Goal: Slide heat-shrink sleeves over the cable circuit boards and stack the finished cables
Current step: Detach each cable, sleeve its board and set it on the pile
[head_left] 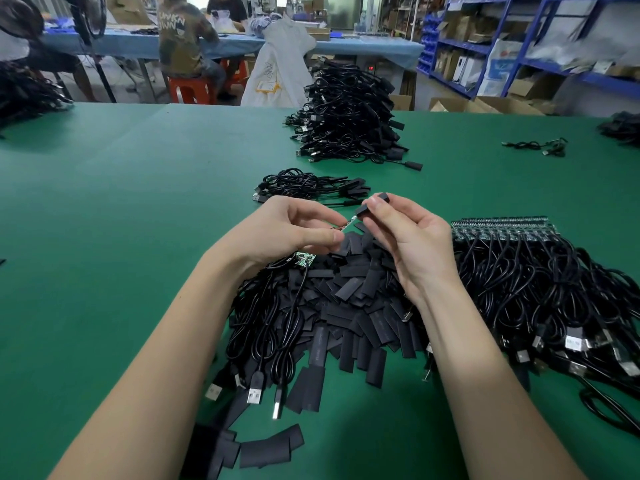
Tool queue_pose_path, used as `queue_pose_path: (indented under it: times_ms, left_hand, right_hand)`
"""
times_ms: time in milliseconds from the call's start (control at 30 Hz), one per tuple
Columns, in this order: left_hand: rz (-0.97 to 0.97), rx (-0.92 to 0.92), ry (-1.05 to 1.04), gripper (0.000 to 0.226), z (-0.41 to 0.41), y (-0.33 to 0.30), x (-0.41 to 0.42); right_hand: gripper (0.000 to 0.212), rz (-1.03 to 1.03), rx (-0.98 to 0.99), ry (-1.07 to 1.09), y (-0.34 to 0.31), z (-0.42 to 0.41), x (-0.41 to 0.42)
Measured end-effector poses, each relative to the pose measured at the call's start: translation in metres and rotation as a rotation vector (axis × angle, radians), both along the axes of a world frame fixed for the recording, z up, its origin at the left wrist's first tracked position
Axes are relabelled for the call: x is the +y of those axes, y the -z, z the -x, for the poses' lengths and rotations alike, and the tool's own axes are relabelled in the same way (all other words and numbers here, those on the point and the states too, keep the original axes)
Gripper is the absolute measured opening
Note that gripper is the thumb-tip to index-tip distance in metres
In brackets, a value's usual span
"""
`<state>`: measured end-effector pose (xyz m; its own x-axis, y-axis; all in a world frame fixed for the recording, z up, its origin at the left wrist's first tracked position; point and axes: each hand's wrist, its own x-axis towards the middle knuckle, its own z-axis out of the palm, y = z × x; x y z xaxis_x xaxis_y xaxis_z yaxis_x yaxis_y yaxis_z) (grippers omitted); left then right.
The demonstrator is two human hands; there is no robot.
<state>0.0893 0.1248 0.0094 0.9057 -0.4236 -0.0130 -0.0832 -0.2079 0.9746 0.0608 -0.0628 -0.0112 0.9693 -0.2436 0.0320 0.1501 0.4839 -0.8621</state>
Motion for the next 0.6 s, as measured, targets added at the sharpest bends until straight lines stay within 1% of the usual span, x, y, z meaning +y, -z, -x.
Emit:
queue_pose_path:
  times_ms: [167, 300, 433, 533, 600]
  left_hand:
    - [-0.039, -0.050, 0.019, 0.020, 0.000, 0.001, 0.002]
    - [-0.049, -0.083, 0.061, 0.019, 0.000, -0.001, 0.005]
    - [-0.053, -0.086, 0.107, 0.021, 0.002, -0.002, 0.005]
    - [-0.050, -0.085, 0.115, 0.023, 0.002, -0.002, 0.004]
    - [-0.056, -0.084, 0.111, 0.024, 0.001, -0.002, 0.003]
  right_hand:
    - [0.023, 0.133, -0.001, 0.024, 0.003, -0.001, -0.001]
    - [0.035, 0.072, 0.031, -0.114, 0.000, 0.001, -0.009]
    - [0.033, 0.039, 0.068, -0.236, -0.001, 0.004, -0.015]
    - [0.038, 0.114, 0.080, -0.221, -0.004, 0.004, -0.014]
    - [0.034, 0.191, 0.075, -0.204, -0.005, 0.004, -0.012]
